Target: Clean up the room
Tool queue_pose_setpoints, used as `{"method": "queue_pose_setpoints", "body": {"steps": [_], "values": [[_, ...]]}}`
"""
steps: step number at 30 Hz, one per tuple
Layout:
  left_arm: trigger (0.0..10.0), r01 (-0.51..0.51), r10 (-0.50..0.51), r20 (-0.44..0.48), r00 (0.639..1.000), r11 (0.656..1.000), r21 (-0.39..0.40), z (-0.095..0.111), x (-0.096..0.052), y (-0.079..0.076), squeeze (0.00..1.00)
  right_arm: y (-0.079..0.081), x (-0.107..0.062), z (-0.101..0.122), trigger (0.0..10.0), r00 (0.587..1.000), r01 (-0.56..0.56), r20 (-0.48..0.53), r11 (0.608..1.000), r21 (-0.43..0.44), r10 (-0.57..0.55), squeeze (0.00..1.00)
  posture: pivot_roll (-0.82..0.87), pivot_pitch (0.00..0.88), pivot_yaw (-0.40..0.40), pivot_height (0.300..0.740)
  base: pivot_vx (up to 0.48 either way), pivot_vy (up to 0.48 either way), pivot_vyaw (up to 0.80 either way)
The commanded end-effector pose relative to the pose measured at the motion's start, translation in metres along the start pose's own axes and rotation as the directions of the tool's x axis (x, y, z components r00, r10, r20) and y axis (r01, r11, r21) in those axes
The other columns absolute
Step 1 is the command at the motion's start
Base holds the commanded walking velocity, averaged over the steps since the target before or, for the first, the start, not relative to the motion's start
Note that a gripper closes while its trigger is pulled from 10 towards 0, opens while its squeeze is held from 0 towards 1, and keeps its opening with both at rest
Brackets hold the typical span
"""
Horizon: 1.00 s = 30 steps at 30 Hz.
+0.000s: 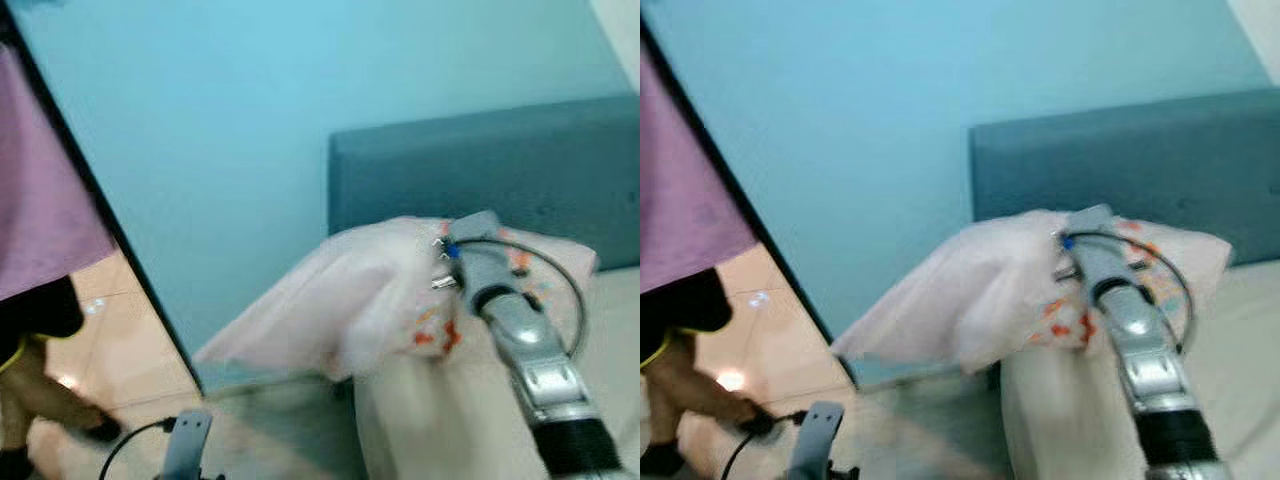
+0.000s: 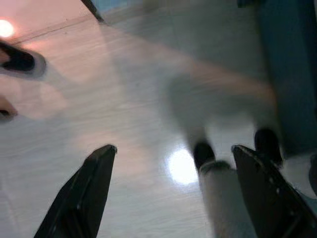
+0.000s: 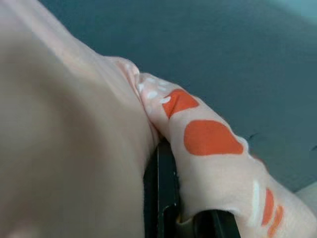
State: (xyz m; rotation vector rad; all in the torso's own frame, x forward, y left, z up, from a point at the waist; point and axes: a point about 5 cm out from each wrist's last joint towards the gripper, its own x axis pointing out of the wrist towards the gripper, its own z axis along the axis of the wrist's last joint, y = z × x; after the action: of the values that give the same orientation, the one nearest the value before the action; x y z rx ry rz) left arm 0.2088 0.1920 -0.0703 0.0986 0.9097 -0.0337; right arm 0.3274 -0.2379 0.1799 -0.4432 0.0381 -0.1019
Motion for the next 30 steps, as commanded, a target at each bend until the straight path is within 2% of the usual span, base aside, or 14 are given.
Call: {"method": "queue_pose_setpoints", "body": {"steps": [1,4,17,22,26,27,30], "values": [[10.0,-0.013,0.013,-0.037,0.999,1.0,0.006,-0.01,-0.002,0.006,0.0,0.0,0.001,0.018,10.0,0.996,0.016,0.086,1.0,-0.015,-0.014,0.0,-0.1,0.0,0.053,0.74,0.311,0.0,-0.74],[10.0,-0.018,0.018,-0.037,0.999,1.0,0.004,-0.01,-0.002,0.007,0.0,-0.002,0.001,0.019,10.0,0.995,0.018,0.096,1.0,-0.02,-0.015,0.0,-0.1,0.0,0.054,0.74,0.257,0.0,-0.57],[10.0,0.001,-0.001,-0.029,1.0,1.0,0.015,-0.005,-0.001,0.005,0.0,-0.005,-0.002,0.012,10.0,0.997,0.005,0.074,0.996,-0.087,0.002,0.0,-0.1,0.0,0.06,0.74,0.0,0.0,0.0],[10.0,0.007,-0.006,-0.03,1.0,0.999,0.035,-0.005,-0.001,0.004,0.0,-0.027,-0.001,0.005,10.0,0.998,0.035,0.065,0.975,-0.218,-0.021,0.0,-0.1,0.0,0.062,0.74,0.0,-0.406,0.0],[10.0,0.006,-0.005,-0.026,1.0,0.999,0.032,-0.005,-0.001,0.004,0.0,-0.036,0.002,0.003,10.0,0.997,0.033,0.071,0.96,-0.276,-0.014,0.0,-0.1,0.0,0.063,0.74,0.0,-0.462,0.0],[10.0,0.008,-0.007,-0.023,1.0,0.999,0.031,-0.005,-0.001,0.003,0.0,-0.043,0.008,0.001,10.0,0.997,0.037,0.082,0.947,-0.32,-0.012,0.0,-0.09,0.0,0.066,0.74,0.0,0.0,0.0],[10.0,0.01,-0.009,-0.02,1.0,0.999,0.031,-0.006,-0.001,0.003,0.0,-0.047,0.011,0.0,10.0,0.996,0.04,0.09,0.936,-0.35,-0.009,0.0,-0.09,0.0,0.067,0.74,0.0,0.0,0.0]]}}
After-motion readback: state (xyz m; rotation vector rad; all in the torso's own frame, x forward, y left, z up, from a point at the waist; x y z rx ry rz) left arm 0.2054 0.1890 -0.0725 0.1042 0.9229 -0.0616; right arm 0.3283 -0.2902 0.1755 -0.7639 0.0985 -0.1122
